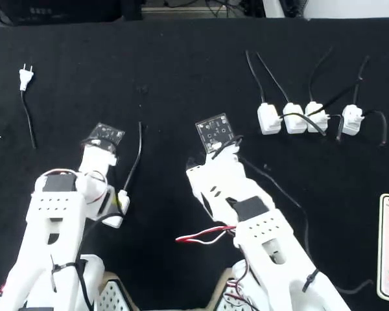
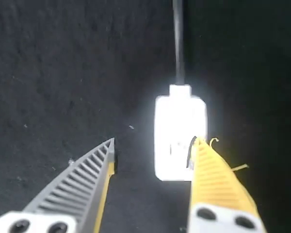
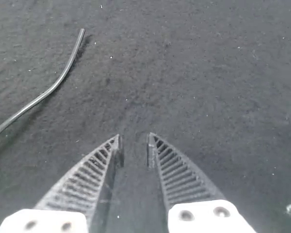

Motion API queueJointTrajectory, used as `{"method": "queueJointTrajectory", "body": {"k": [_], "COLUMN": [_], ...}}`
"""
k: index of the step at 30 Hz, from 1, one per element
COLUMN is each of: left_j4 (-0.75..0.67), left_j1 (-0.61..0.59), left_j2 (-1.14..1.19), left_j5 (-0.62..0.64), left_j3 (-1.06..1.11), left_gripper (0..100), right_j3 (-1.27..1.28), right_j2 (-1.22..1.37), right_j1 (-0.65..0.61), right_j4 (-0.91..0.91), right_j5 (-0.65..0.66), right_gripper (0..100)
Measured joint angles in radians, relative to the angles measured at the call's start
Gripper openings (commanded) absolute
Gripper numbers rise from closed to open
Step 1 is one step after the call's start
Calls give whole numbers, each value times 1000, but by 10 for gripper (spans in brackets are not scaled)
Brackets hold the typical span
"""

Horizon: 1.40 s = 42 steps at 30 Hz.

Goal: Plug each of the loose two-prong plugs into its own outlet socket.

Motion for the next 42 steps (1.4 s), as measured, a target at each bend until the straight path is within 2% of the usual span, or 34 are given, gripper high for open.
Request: {"method": "queueJointTrajectory", "body": {"k": [9, 14, 20, 24, 27, 30, 34, 42], "left_j4": [-242, -259, -241, -57, 126, 190, 138, -55], "left_j1": [-164, -285, -348, -308, -203, -89, -14, -52], "left_j2": [-20, -9, -9, -9, -9, -9, -9, -14], "left_j5": [-14, -15, -15, -12, -12, -12, -14, -12], "left_j3": [91, 92, 23, -109, -176, -181, -110, 43], "left_gripper": [245, 245, 245, 245, 245, 245, 245, 245], "right_j3": [0, 0, 0, 0, 0, 0, 0, 0], "right_j2": [0, 0, 0, 0, 0, 0, 0, 0], "right_j1": [0, 0, 0, 0, 2, 0, 0, 0], "right_j4": [0, 0, 0, 0, 0, 0, 0, 0], "right_j5": [0, 0, 0, 0, 0, 0, 0, 0], "right_gripper": [78, 78, 78, 78, 78, 78, 78, 78]}}
